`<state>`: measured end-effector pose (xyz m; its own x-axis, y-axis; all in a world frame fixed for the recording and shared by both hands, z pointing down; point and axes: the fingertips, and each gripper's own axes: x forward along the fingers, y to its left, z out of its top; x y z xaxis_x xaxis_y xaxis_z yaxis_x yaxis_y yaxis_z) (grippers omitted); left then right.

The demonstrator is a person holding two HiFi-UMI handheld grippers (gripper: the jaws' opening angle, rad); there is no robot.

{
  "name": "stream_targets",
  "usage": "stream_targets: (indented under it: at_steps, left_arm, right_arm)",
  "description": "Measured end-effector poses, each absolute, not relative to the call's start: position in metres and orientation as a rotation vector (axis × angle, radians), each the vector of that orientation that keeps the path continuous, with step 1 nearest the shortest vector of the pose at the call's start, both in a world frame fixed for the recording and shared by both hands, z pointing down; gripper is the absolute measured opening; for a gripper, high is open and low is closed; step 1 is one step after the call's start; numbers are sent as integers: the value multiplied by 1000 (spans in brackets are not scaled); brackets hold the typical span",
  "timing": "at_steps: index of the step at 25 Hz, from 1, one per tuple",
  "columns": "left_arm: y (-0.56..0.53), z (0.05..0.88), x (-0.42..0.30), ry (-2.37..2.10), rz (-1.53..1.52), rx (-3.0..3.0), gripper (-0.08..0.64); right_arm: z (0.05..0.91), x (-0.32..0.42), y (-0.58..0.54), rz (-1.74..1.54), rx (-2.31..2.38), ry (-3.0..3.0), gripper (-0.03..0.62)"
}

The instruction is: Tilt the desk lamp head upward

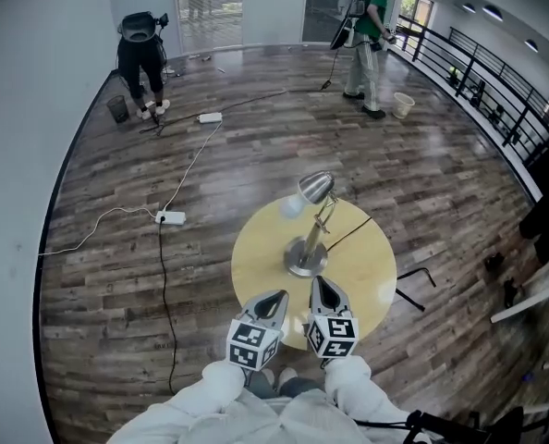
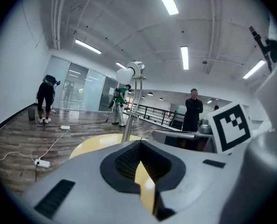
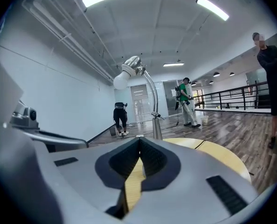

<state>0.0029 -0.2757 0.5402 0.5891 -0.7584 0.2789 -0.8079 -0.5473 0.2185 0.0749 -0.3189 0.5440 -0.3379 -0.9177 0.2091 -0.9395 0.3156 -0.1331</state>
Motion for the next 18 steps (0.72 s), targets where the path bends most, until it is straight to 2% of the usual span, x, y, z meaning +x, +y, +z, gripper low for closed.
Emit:
stream_targets:
  at_steps: [18]
  left_arm:
    - [-189,532,2,-1376,178,2420,3]
  right_arm:
    - [518,91,-217,390,1833,-2483,14]
